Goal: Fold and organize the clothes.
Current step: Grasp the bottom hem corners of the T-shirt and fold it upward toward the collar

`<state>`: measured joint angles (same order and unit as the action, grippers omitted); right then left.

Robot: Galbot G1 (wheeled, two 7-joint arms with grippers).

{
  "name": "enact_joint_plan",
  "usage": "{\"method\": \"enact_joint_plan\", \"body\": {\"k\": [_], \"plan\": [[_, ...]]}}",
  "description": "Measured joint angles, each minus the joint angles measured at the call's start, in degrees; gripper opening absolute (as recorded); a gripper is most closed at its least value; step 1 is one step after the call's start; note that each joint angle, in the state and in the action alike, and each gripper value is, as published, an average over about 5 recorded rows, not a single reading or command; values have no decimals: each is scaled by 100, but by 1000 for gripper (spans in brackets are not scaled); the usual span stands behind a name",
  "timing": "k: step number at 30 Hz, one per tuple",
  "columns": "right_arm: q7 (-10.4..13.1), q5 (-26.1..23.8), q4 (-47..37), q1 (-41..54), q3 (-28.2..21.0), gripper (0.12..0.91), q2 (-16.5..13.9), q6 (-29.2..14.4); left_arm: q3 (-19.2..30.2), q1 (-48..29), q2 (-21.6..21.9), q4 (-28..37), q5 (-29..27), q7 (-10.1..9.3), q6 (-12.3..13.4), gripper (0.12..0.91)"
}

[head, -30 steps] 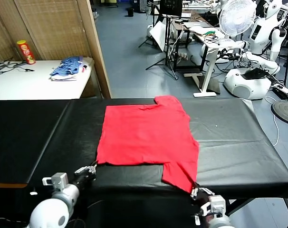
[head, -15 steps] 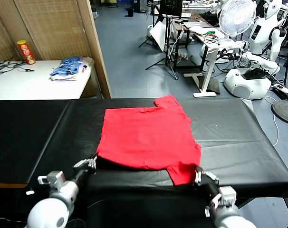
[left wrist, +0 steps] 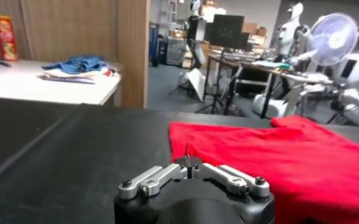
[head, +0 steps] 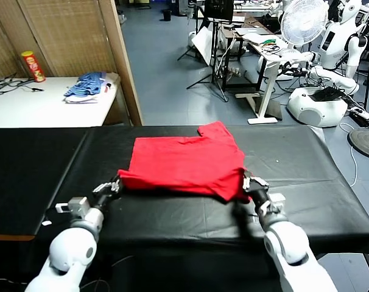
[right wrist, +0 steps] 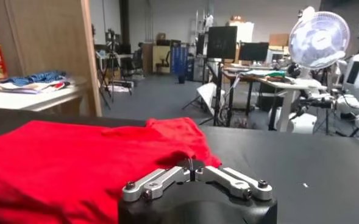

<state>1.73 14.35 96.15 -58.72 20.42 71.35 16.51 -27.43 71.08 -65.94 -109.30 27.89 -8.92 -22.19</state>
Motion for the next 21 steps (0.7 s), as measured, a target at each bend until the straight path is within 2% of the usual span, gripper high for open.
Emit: {"method": "enact_joint_plan", "body": {"k": [5,8,10,12,16,19,21], "plan": [[-219,363,-222,154,-53,145,-12,297,186,-227,15,295,-169,30,-42,125],[-284,569,-46,46,-1,262,-108,594,242,-302,20,381,-204,35,-86,130],[-291,607,173,-94,50,379,-200,722,249,-304,28,400,-223,38,-97,158],[-284,610,414,-270,108,479,-305,782,249,-278,40,398,-231,38,-105,235],[-277,589,818,-667,246,698,-493,791,229,-169,66,327,-216,44,-128,452],[-293,532,959,-921,331,781,-551,753,198,-41,84,227,-151,67,-163,619],[-309,489,1004,-1058,360,793,-560,726,173,46,89,158,-32,82,-208,719]]}}
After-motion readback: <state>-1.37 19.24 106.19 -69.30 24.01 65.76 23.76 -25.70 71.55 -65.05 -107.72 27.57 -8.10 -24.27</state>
